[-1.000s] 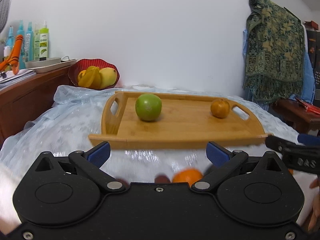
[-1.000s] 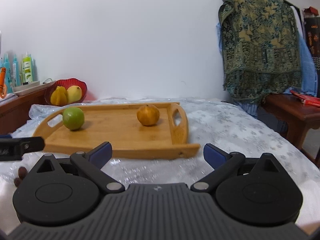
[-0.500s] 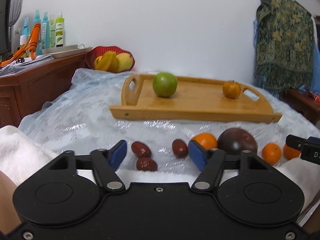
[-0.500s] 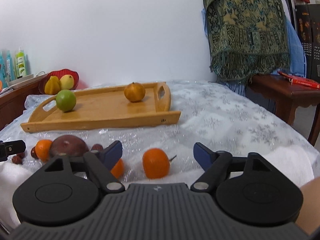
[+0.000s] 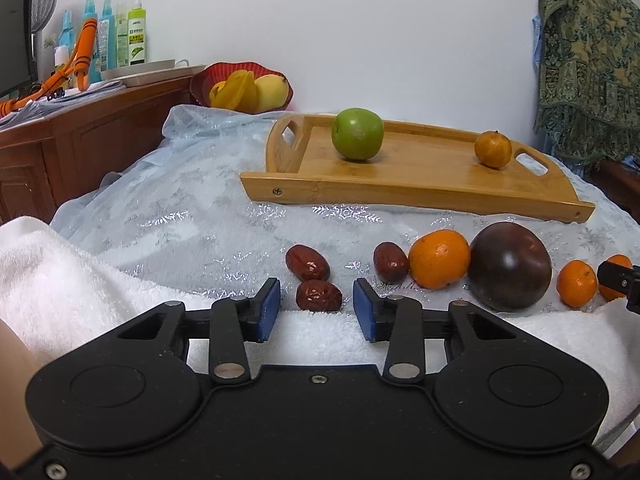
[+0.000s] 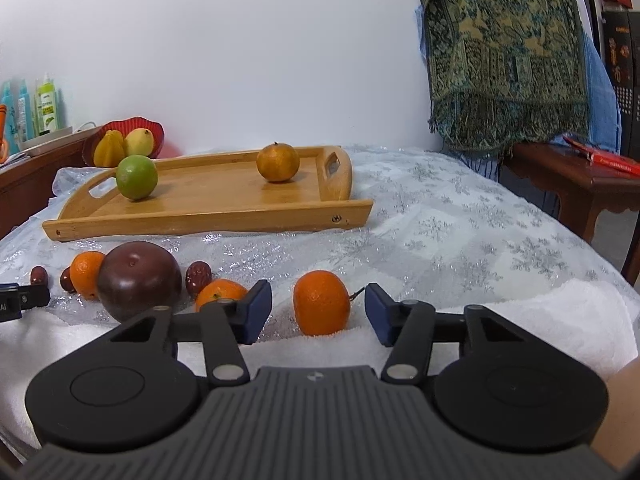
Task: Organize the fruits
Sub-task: 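Grasp a red date with the left tool while the right tool grasps a tangerine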
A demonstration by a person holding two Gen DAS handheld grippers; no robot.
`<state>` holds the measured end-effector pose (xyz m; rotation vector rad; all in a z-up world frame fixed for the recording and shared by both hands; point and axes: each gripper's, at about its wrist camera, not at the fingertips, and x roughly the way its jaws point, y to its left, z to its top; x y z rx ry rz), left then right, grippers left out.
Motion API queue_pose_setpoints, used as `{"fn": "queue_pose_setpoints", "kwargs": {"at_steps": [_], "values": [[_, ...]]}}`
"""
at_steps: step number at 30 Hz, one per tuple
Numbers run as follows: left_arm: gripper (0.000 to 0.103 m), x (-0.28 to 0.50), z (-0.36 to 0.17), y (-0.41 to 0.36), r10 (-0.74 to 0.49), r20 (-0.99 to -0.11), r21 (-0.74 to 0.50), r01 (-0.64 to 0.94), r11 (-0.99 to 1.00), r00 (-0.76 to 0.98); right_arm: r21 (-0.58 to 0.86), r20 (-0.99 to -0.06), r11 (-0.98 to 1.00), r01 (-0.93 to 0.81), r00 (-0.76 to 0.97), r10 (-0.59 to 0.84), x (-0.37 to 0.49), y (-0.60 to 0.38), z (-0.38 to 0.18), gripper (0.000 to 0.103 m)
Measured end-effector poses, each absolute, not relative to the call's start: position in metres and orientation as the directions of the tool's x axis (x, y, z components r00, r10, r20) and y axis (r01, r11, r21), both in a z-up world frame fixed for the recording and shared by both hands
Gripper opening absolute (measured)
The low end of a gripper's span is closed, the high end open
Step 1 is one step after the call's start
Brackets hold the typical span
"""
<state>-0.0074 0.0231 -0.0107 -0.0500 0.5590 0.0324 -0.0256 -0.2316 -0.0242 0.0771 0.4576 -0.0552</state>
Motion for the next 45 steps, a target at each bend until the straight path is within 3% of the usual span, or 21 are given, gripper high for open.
{"fn": "queue_pose_setpoints", "kwargs": {"at_steps": [4,25,45], "values": [[0.03,-0.005,-0.013,0.023,0.014,-0.539,-0.039,-0.041,0.998,0.842,0.074,-0.452,0.994,0.075,0.892,-0.034,-0.022,-0.233,-0.025,0.056],[0.026,-0.003,-0.017,0.021,0.012,-0.535,-0.041,-0.04,0.998,0.845,0.059,-0.48,0.996,0.07,0.877,-0.033,-0.015,-0.225,-0.032,0.051],[0.023,-0.009,-0.017,0.014,0.038,-0.511,0.012,-0.037,0.999,0.859,0.061,-0.478,0.994,0.085,0.877,-0.046,-0.015,-0.228,-0.032,0.036]]}}
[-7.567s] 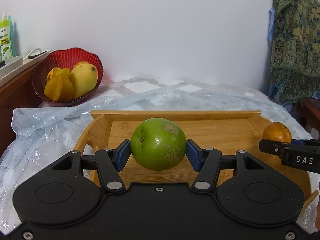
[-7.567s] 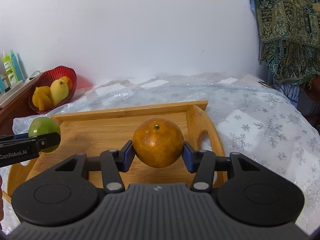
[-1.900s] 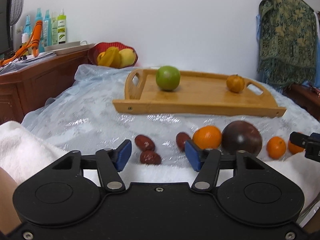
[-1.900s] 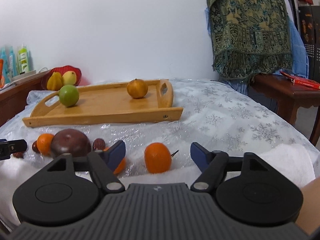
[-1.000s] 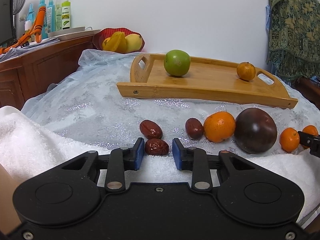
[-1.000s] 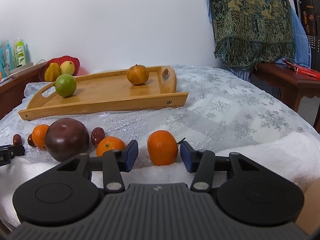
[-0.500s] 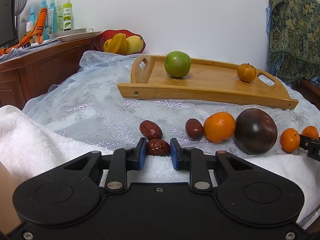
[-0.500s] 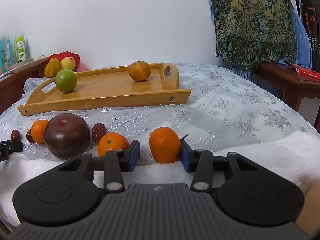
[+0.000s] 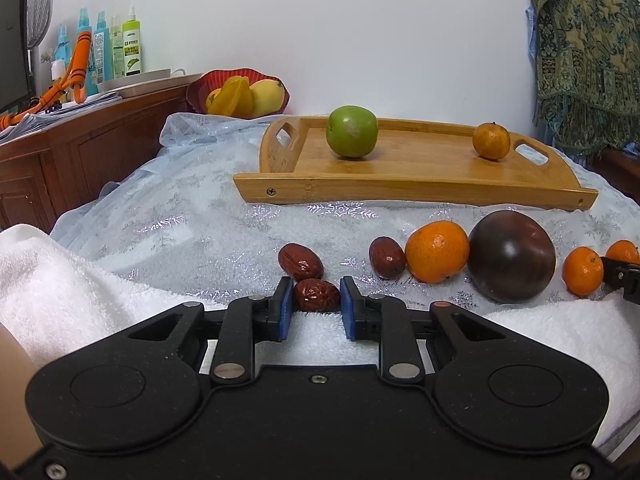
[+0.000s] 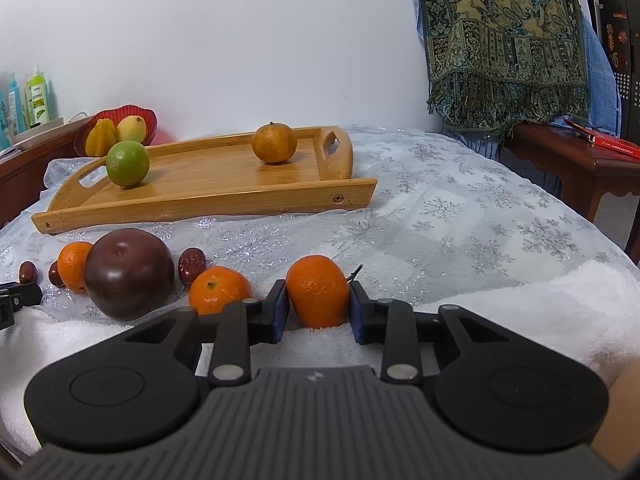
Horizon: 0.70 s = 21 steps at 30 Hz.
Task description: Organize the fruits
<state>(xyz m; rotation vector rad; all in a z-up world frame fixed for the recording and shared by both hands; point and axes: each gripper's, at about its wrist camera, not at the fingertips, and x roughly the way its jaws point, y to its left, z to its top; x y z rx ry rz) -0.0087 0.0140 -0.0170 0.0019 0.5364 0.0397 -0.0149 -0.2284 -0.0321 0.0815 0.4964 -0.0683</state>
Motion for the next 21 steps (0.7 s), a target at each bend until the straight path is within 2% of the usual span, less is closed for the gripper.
{"fn": "queue_pose_setpoints", "kwargs": {"at_steps": [13,21], "values": [[0.023,-0.016,-0.007,0.013,0.027,-0.48,0.011,-0.025,1.0,0.877,0.108,-0.434,0.987,0.119,0.899,-0.061,-0.016,-0.23,-0.023,0.035],[0.023,0.001,0.026,0.01,-0.007,-0.437,0.003,0.009,1.0,0.9,0.126,-0.379,0.989,0.071,0.925,-0.018,-0.002,-0.224,-0.003,0.035]]}}
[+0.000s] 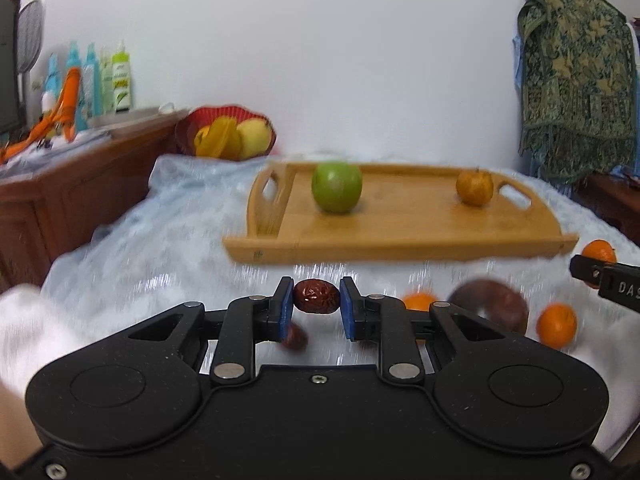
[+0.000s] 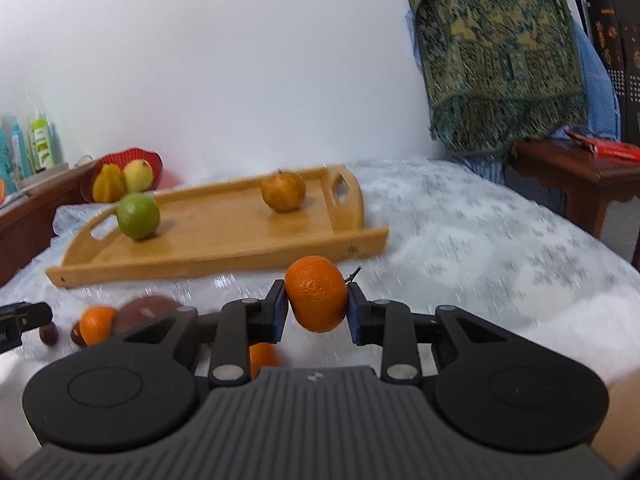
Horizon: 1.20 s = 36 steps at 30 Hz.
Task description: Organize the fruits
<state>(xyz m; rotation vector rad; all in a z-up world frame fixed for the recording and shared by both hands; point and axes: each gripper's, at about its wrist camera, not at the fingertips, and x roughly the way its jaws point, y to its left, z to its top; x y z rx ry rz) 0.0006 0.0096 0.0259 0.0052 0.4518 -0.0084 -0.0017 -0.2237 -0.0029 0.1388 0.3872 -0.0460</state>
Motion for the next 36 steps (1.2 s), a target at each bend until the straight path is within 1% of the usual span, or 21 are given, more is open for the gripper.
{"fn": "queue_pose_setpoints", "kwargs": {"at_steps": [6,10,13,19,22,24,28,36], "values": [[0.023,0.035,0.053,0.006,-0.045,-0.397,0.014,0.055,0.998,0.917,0.132,-0.338,0.991,0.019,0.941,0.027,0.025,-0.221,0.02,0.035],[0.023,0.066,0.062,0.007,-0.074,-0.412,-0.012,0.076,0.997,0.908,0.108,-0.318,0.994,-0.013,0.947,0.047,0.047,-0.218,0.032,0.035],[0.023,0.092,0.063,0.007,-0.084,-0.433,-0.02,0.084,0.996,0.897,0.094,-0.321,0.995,-0.029,0.945,0.058,0.066,-0.219,0.037,0.035],[0.023,0.142,0.056,0.005,-0.109,-0.496,-0.059,0.092,0.994,0.861,0.112,-0.382,0.992,-0.048,0.92,0.088,0.109,-0.226,0.038,0.035],[0.023,0.161,0.051,0.004,-0.108,-0.521,-0.062,0.089,0.994,0.847,0.078,-0.406,0.995,-0.055,0.91,0.082,0.129,-0.228,0.036,0.035],[0.023,0.168,0.046,0.004,-0.113,-0.541,-0.075,0.086,0.993,0.833,0.065,-0.427,0.996,-0.058,0.901,0.08,0.14,-0.231,0.032,0.035],[0.023,0.174,0.035,0.001,-0.124,-0.571,-0.089,0.089,0.992,0.812,0.091,-0.479,0.994,-0.059,0.873,0.096,0.152,-0.237,0.02,0.035],[0.023,0.176,0.026,-0.001,-0.129,-0.587,-0.09,0.094,0.991,0.799,0.083,-0.516,0.995,-0.053,0.852,0.089,0.163,-0.233,0.01,0.035]]}}
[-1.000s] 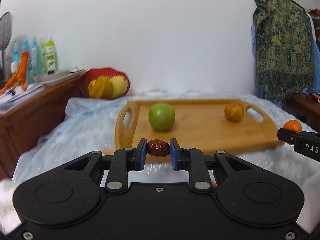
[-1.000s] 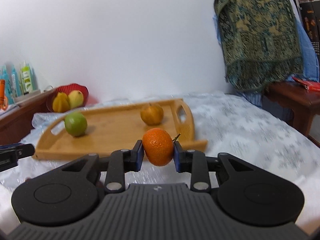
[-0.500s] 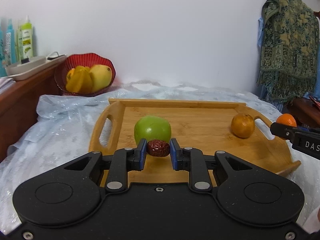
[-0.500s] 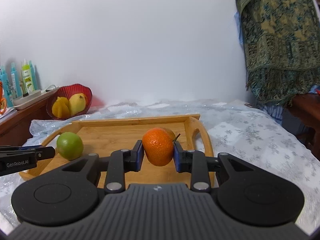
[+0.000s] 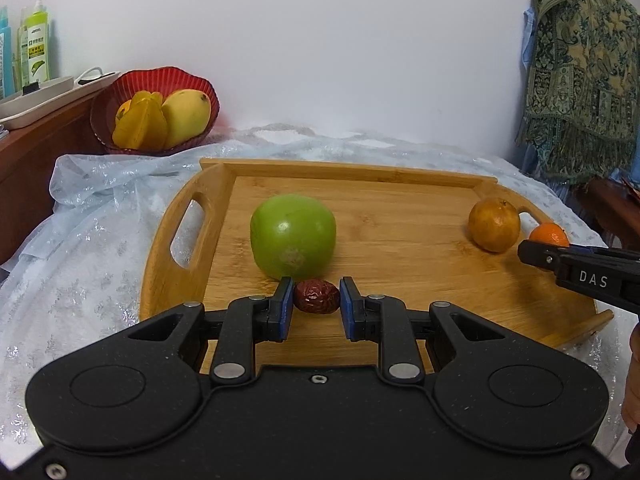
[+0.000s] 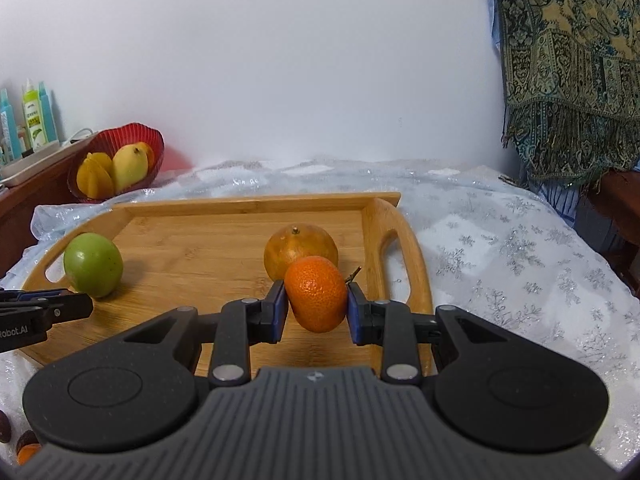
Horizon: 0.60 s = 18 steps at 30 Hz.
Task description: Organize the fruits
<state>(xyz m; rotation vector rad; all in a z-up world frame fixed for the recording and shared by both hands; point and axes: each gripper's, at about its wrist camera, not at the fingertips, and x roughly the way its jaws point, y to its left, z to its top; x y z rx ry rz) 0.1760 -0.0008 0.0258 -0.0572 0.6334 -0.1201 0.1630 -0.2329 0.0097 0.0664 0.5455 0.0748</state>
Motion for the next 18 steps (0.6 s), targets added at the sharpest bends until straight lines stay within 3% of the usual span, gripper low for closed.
{"fn": "queue_pose_setpoints", "kwargs": {"at_steps": [18], "values": [[0.023,0.1828,0.0153,0.003,-0.122,-0.608,-0.106,0.072,0.992,0.784,0.1,-0.558,0.994,-0.05,0.824,0.097,0.1693,-0.2312,0.0033,0.035]]}}
